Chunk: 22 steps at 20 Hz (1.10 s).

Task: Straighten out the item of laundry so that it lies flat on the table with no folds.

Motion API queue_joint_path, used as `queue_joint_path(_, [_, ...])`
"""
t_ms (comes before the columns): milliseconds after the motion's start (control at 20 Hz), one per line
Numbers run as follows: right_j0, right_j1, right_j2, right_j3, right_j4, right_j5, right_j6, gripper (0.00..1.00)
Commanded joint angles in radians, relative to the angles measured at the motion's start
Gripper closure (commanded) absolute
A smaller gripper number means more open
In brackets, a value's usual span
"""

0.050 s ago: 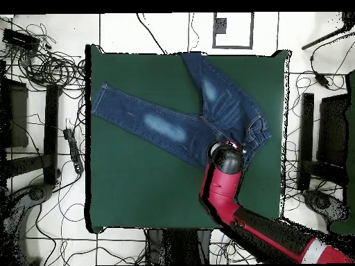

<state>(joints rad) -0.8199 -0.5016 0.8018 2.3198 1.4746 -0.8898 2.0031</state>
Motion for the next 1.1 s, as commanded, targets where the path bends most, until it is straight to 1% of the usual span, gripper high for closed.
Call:
queue_joint_path(50, [0.095,0.102,-0.119,-0.116,0.022,0.100,-0.120,0.00])
queue_joint_path(100, [0.099,0.104,-0.126,-0.126,0.020,0.098,-0.133,0.00])
queue_joint_path(200, [0.100,0.095,-0.102,-0.130,0.113,0.099,-0.187,0.00])
queue_joint_path(250, [0.109,0.103,-0.126,-0.143,0.059,0.103,-0.161,0.00])
queue_joint_path(350, [0.112,0.100,-0.118,-0.151,0.099,0.104,-0.200,0.00])
queue_joint_path(400, [0.114,0.098,-0.114,-0.156,0.119,0.104,-0.219,1.00])
queue_joint_path(600, [0.116,0.098,-0.121,-0.156,0.115,0.123,-0.220,1.00])
queue_joint_path(650, [0.116,0.098,-0.117,-0.156,0.130,0.119,-0.224,1.00])
queue_joint_path(750, [0.123,0.092,-0.134,-0.150,0.118,0.104,-0.196,1.00])
queue_joint_path(800, [0.120,0.079,-0.122,-0.133,0.159,0.098,-0.201,1.00])
queue_joint_path(900, [0.122,0.060,-0.140,-0.108,0.159,0.087,-0.175,1.00])
queue_joint_path(1100, [0.124,-0.011,-0.158,-0.048,0.200,0.066,-0.162,1.00])
